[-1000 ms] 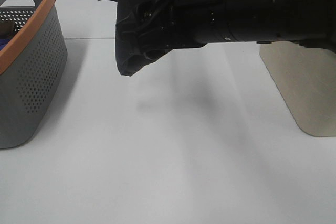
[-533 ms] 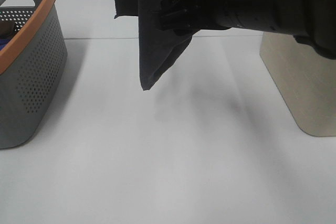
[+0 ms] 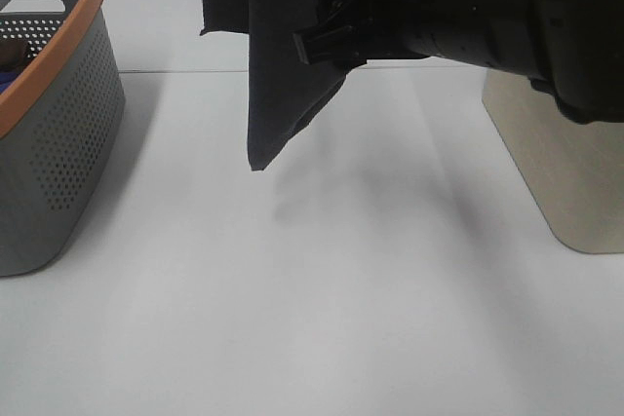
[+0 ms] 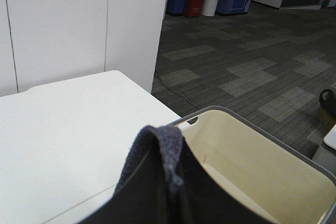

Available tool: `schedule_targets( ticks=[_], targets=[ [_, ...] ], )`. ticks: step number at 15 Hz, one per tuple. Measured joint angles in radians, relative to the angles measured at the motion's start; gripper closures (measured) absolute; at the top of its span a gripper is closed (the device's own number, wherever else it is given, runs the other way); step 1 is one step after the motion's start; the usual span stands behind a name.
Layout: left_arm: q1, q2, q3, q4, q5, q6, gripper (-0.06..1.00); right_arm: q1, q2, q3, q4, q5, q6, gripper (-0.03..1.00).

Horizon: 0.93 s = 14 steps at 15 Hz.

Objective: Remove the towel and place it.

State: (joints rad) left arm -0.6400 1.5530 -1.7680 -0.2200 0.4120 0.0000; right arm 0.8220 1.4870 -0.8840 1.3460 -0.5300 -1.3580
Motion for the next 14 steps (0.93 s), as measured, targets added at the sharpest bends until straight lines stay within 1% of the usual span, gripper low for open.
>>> schedule_targets(
  ticks=[4, 5, 7, 8, 10, 13, 14],
  targets=[
    [0.0, 0.0, 0.0, -0.043, 0.038, 0.0, 0.94, 0.0, 0.011, 0.0, -0.075, -0.008, 0.094, 0.27],
    [0.0, 0.0, 0.0, -0.053, 0.042, 0.0, 0.94, 0.0, 0.011, 0.0, -0.092, -0.017, 0.107, 0.29],
    [0.0, 0.0, 0.0, -0.058, 0.043, 0.0, 0.94, 0.0, 0.011, 0.0, -0.096, -0.025, 0.117, 0.36],
    [0.0, 0.0, 0.0, -0.058, 0.043, 0.0, 0.94, 0.0, 0.011, 0.0, -0.097, -0.025, 0.117, 0.48],
    [0.0, 0.0, 0.0, -0.05, 0.042, 0.007, 0.94, 0.0, 0.011, 0.0, -0.097, -0.024, 0.117, 0.64],
    [0.0, 0.0, 0.0, -0.018, 0.023, 0.008, 0.94, 0.0, 0.011, 0.0, -0.081, -0.014, 0.117, 0.96],
    [0.0, 0.0, 0.0, -0.016, 0.019, 0.008, 0.94, 0.0, 0.011, 0.0, -0.072, 0.005, 0.115, 0.97]
  ],
)
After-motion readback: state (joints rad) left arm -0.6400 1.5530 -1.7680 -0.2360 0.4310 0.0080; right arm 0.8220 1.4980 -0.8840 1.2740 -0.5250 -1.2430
